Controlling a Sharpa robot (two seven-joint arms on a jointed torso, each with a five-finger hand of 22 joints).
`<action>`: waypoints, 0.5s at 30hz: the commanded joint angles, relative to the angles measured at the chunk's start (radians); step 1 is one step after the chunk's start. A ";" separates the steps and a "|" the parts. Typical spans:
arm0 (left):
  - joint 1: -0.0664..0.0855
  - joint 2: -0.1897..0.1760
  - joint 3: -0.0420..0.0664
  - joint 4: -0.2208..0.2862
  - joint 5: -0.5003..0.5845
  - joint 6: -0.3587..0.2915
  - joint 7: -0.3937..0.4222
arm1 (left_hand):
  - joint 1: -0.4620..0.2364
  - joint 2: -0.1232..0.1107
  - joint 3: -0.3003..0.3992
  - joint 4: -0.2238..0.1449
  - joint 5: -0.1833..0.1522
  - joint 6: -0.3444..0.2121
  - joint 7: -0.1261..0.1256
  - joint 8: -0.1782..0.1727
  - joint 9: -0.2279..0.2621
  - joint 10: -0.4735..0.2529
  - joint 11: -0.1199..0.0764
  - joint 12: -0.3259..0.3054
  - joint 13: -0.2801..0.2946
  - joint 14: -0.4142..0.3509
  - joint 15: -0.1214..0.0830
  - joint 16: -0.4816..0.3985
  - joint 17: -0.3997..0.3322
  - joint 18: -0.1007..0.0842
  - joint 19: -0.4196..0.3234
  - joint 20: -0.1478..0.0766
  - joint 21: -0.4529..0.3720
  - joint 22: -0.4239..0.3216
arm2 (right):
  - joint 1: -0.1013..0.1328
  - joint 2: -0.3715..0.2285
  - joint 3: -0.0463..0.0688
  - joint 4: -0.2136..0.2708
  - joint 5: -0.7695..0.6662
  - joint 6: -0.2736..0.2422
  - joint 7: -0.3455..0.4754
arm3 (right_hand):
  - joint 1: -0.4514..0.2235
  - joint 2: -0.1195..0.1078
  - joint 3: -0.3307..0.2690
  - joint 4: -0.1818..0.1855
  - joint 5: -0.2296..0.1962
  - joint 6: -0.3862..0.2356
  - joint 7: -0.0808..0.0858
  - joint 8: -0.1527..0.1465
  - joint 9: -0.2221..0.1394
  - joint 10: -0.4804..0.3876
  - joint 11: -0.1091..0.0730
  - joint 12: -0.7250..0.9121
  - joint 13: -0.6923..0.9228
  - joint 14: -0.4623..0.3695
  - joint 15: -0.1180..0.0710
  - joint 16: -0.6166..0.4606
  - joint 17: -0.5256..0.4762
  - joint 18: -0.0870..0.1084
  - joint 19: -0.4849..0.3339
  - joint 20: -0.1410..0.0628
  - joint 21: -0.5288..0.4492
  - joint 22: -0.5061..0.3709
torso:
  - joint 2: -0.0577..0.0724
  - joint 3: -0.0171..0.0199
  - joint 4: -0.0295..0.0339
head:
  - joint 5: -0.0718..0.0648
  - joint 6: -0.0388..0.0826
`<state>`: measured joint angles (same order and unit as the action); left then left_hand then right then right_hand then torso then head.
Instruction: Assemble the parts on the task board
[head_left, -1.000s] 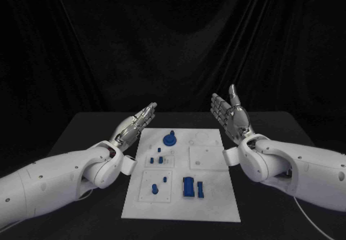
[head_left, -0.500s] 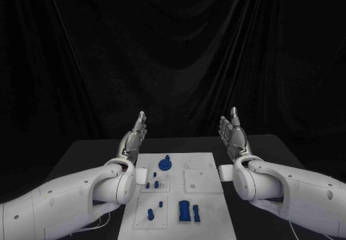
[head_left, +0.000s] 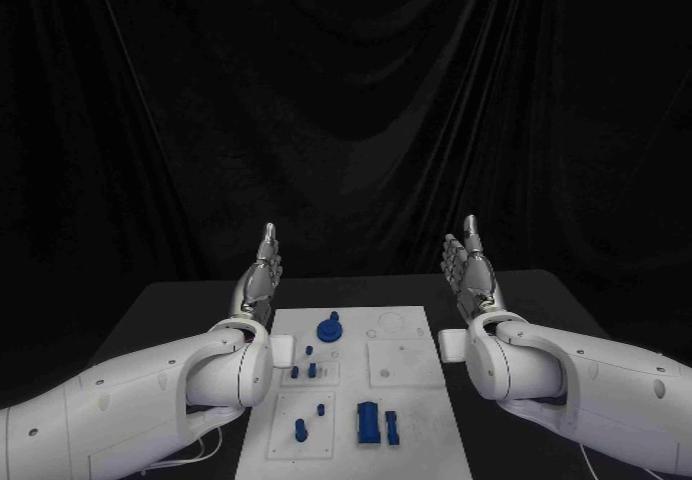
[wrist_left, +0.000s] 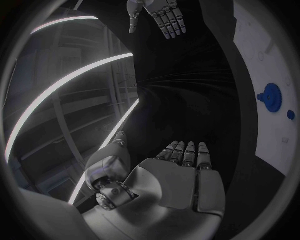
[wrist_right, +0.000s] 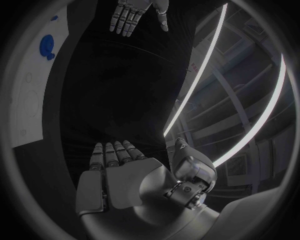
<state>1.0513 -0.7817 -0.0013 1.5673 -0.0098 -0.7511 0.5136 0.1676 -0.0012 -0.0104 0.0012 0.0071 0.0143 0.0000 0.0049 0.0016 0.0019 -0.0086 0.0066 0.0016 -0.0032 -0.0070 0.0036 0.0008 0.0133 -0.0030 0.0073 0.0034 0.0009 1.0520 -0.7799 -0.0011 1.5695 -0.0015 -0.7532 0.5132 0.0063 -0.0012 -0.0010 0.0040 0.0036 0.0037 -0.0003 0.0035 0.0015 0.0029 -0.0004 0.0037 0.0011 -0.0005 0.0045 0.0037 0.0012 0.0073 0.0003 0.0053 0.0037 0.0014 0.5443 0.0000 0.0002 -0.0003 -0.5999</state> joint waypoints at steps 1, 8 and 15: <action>-0.001 0.002 0.001 0.003 0.010 -0.019 0.006 | -0.055 0.001 0.010 -0.001 -0.007 -0.014 0.000 -0.005 -0.002 -0.002 0.009 -0.007 -0.002 0.003 0.007 -0.004 -0.001 -0.013 0.003 -0.007 -0.003 -0.001 | -0.002 0.000 0.001 0.000 0.001 -0.017 0.007 | -0.006 0.001 0.001 -0.004 -0.004 -0.004 0.000 -0.004 -0.001 -0.003 0.000 -0.004 -0.001 0.001 -0.004 -0.004 -0.001 -0.007 0.000 -0.005 -0.004 -0.001 | 0.000 0.0000 -0.0002 | 0.000 0.000; -0.001 0.002 0.001 0.003 0.010 -0.019 0.006 | -0.168 0.001 0.010 -0.001 -0.007 -0.014 0.000 -0.005 -0.002 -0.002 0.009 -0.007 -0.002 0.003 0.007 -0.004 -0.001 -0.013 0.003 -0.007 -0.003 -0.001 | -0.002 0.000 0.001 0.000 0.001 -0.017 0.007 | -0.006 0.001 0.001 -0.004 -0.004 -0.004 0.000 -0.004 -0.001 -0.003 0.000 -0.004 -0.001 0.001 -0.004 -0.004 -0.001 -0.007 0.000 -0.005 -0.004 -0.001 | 0.000 0.0000 -0.0002 | 0.000 0.000; -0.001 0.002 0.001 0.003 0.010 -0.019 0.006 | -0.168 0.001 0.010 -0.001 -0.007 -0.014 0.000 -0.005 -0.002 -0.002 0.009 -0.007 -0.002 0.003 0.007 -0.004 -0.001 -0.013 0.003 -0.007 -0.003 -0.001 | -0.002 0.000 0.001 0.000 0.001 -0.017 0.007 | -0.006 0.001 0.001 -0.004 -0.004 -0.004 0.000 -0.004 -0.001 -0.003 0.000 -0.004 -0.001 0.001 -0.004 -0.004 -0.001 -0.007 0.000 -0.005 -0.004 -0.001 | 0.000 0.0000 -0.0002 | 0.000 0.000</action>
<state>1.0512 -0.7817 -0.0013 1.5675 -0.0006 -0.7619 0.5098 0.0063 -0.0005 -0.0036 0.0000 0.0035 0.0037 0.0000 0.0049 0.0009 -0.0018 -0.0051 0.0066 0.0009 -0.0032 -0.0070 0.0036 0.0010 0.0135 -0.0030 0.0074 0.0034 0.0011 1.0519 -0.7799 -0.0011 1.5695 0.0021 -0.7578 0.5138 0.0064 -0.0012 -0.0011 0.0040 0.0036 0.0037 -0.0003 0.0035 0.0017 0.0029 -0.0004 0.0038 0.0012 -0.0006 0.0045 0.0037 0.0013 0.0075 0.0003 0.0053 0.0037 0.0015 0.5442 0.0001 -0.0001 0.0003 -0.5999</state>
